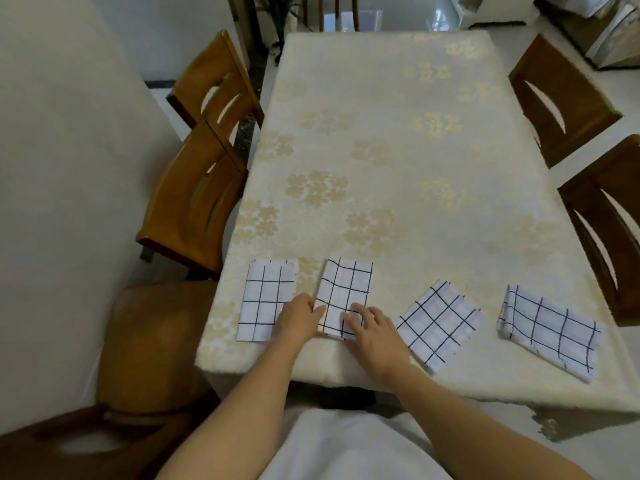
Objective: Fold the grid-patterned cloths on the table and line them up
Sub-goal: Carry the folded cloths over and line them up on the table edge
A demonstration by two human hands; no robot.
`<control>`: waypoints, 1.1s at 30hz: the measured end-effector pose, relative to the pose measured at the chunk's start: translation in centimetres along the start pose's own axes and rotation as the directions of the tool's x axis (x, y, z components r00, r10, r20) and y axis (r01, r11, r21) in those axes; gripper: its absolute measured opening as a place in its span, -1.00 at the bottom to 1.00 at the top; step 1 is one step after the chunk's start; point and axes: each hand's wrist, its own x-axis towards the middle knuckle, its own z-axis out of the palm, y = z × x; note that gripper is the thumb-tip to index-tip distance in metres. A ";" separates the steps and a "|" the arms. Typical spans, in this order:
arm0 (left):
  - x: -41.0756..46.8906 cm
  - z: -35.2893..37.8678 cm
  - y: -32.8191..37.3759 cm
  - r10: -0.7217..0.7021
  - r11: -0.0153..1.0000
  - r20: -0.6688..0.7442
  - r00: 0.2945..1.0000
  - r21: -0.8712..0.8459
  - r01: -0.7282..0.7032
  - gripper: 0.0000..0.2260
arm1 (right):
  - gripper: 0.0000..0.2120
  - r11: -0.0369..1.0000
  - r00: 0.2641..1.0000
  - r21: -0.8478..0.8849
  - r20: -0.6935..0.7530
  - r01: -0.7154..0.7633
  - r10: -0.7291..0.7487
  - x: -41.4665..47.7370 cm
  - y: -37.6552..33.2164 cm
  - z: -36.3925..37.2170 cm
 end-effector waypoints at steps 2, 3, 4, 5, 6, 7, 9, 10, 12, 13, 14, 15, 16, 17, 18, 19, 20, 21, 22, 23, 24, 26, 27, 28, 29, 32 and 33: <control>-0.7 -0.4 -0.6 -0.033 0.999 -0.018 0.999 -0.040 0.032 -0.81 | -0.48 1.000 1.000 -0.006 0.007 0.008 -0.008 0.2 -0.5 0.1; -1.0 -0.6 -1.0 -0.048 0.997 -0.030 0.998 -0.067 0.046 -0.80 | -0.48 1.000 1.000 -0.010 0.006 0.012 -0.012 0.3 -0.7 0.3; -1.2 -0.8 -1.4 -0.061 0.994 -0.040 0.997 -0.088 0.058 -0.79 | -0.48 1.000 1.000 -0.010 0.005 0.018 -0.018 0.4 -0.9 0.4; -1.4 -1.0 -1.7 -0.072 0.993 -0.047 0.996 -0.100 0.067 -0.79 | -0.50 1.000 1.000 -0.011 0.003 0.027 -0.027 0.4 -1.1 0.5; -1.6 -1.0 -2.0 -0.082 0.991 -0.051 0.995 -0.107 0.076 -0.80 | -0.51 0.999 0.999 -0.017 -0.006 0.039 -0.039 0.5 -1.1 0.7; -1.7 -1.0 -2.2 -0.089 0.990 -0.055 0.995 -0.115 0.082 -0.81 | -0.52 0.999 0.999 -0.024 -0.017 0.048 -0.049 0.5 -1.1 0.8; -2.0 -0.6 -2.4 -0.094 0.990 -0.074 0.993 -0.115 0.085 -0.83 | -0.51 0.998 0.998 -0.031 -0.013 0.061 -0.062 0.3 -1.0 0.8; -2.1 -0.4 -2.4 -0.094 0.991 -0.090 0.991 -0.107 0.084 -0.83 | -0.50 0.997 0.998 -0.031 -0.001 0.066 -0.066 0.3 -0.9 0.7; -2.5 0.0 -2.3 -0.098 0.991 -0.109 0.989 -0.106 0.087 -0.84 | -0.49 0.996 0.997 -0.035 0.022 0.079 -0.078 0.1 -0.6 0.7; -2.6 0.2 -2.4 -0.098 0.991 -0.110 0.989 -0.106 0.087 -0.84 | -0.49 0.996 0.996 -0.035 0.021 0.086 -0.086 0.0 -0.4 0.8; -2.7 0.4 -2.4 -0.096 0.991 -0.107 0.990 -0.106 0.084 -0.84 | -0.49 0.995 0.996 -0.033 0.014 0.090 -0.090 -0.1 -0.3 0.9; -2.9 0.5 -2.4 -0.094 0.990 -0.107 0.990 -0.112 0.081 -0.84 | -0.48 0.995 0.996 -0.032 0.012 0.090 -0.090 -0.2 -0.2 0.9; -3.0 0.6 -2.5 -0.093 0.989 -0.110 0.990 -0.123 0.079 -0.84 | -0.47 0.996 0.996 -0.034 0.021 0.087 -0.086 -0.2 -0.1 0.9; -3.1 0.6 -2.5 -0.090 0.988 -0.115 0.989 -0.132 0.074 -0.84 | -0.47 0.996 0.996 -0.041 0.038 0.081 -0.080 -0.2 -0.1 1.0; -3.2 0.7 -2.4 -0.082 0.989 -0.122 0.989 -0.132 0.065 -0.84 | -0.47 0.996 0.996 -0.044 0.047 0.081 -0.079 -0.2 -0.1 1.0; -3.3 0.8 -2.3 -0.066 0.992 -0.129 0.989 -0.119 0.051 -0.84 | -0.47 0.996 0.996 -0.039 0.044 0.083 -0.081 -0.2 -0.1 0.9; -3.4 0.8 -2.2 -0.046 0.995 -0.138 0.989 -0.089 0.034 -0.82 | -0.49 0.996 0.996 -0.026 0.033 0.084 -0.083 -0.2 -0.2 0.6; -3.5 0.8 -2.0 -0.020 0.999 -0.148 0.989 -0.047 0.013 -0.77 | -0.50 0.997 0.997 -0.020 0.014 0.076 -0.076 -0.2 -0.3 0.4; -3.6 0.8 -1.9 0.013 1.000 -0.165 0.986 0.010 -0.011 -0.72 | -0.52 0.997 0.997 -0.021 -0.024 0.068 -0.068 0.0 -0.4 0.1; -3.6 0.8 -1.6 0.058 0.996 -0.187 0.981 0.084 -0.043 -0.65 | -0.53 0.998 0.995 -0.031 -0.074 0.059 -0.061 0.3 -0.4 0.0; -3.6 0.7 -1.3 0.118 0.982 -0.207 0.971 0.168 -0.083 -0.58 | -0.52 0.998 0.992 -0.032 -0.114 0.056 -0.060 0.7 -0.4 0.0; -3.3 0.8 -0.3 0.258 0.934 -0.178 0.949 0.297 -0.199 -0.45 | -0.43 0.997 0.992 0.000 -0.100 0.082 -0.082 1.6 -0.1 0.2; -3.0 1.0 0.2 0.307 0.909 -0.108 0.946 0.328 -0.258 -0.39 | -0.38 0.995 0.995 0.010 -0.039 0.096 -0.095 2.0 0.2 0.4; -2.6 1.2 0.6 0.321 0.890 -0.022 0.947 0.348 -0.293 -0.34 | -0.35 0.995 0.995 0.006 0.029 0.098 -0.098 2.2 0.5 0.6; -2.4 1.5 1.0 0.303 0.884 0.047 0.952 0.359 -0.299 -0.32 | -0.35 0.995 0.993 -0.017 0.066 0.103 -0.101 2.4 0.7 0.8; -1.6 1.6 1.8 0.240 0.883 0.101 0.966 0.391 -0.260 -0.31 | -0.32 0.995 0.990 -0.016 0.096 0.103 -0.101 2.7 1.0 0.8; -1.5 1.5 2.2 0.232 0.869 0.105 0.967 0.424 -0.255 -0.32 | -0.31 0.995 0.989 -0.003 0.106 0.100 -0.100 2.9 1.0 0.5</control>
